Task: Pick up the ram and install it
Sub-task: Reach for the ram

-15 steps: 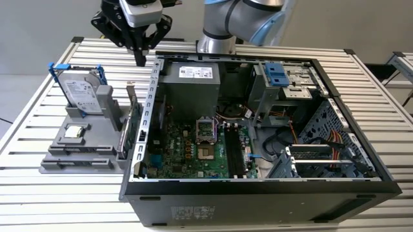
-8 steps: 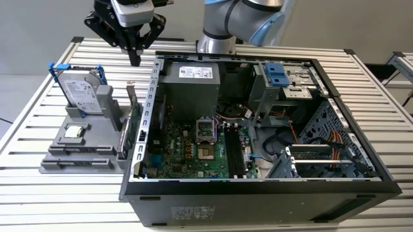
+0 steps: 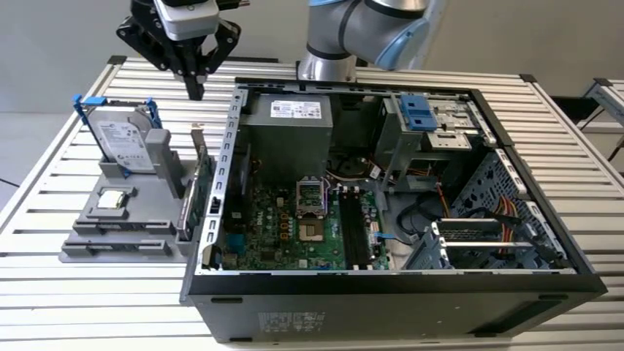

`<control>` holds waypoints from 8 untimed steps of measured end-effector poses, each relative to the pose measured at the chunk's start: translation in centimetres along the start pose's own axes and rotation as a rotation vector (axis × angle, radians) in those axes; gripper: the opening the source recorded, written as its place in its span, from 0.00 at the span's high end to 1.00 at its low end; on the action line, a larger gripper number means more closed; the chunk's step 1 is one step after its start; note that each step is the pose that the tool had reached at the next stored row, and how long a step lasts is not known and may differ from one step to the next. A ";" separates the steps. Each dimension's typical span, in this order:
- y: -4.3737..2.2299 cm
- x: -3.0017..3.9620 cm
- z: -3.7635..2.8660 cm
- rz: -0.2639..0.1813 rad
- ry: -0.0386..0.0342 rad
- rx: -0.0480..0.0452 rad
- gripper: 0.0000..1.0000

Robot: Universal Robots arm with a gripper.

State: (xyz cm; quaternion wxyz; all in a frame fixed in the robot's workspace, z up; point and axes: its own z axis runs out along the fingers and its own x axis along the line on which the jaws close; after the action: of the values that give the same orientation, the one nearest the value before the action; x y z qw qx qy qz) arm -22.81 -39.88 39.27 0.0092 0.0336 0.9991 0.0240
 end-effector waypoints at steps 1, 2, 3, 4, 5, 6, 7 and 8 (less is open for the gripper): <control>-0.01 0.13 0.00 0.000 0.0001 0.0000 1.00; -0.02 0.27 -0.01 0.000 0.0000 0.0000 1.00; -0.03 0.41 -0.01 0.000 0.0000 0.0000 1.00; -0.04 0.57 -0.01 0.000 0.0000 0.0000 1.00; -0.05 0.74 -0.01 0.000 0.0000 0.0000 1.00; -0.06 0.89 -0.02 0.000 0.0000 0.0000 1.00; -0.08 1.17 -0.02 0.000 0.0001 0.0000 1.00; -0.09 1.29 -0.03 0.000 0.0001 0.0001 1.00</control>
State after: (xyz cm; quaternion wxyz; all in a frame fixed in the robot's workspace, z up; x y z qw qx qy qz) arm -24.11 -39.88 39.27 0.0092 0.0334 0.9991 0.0240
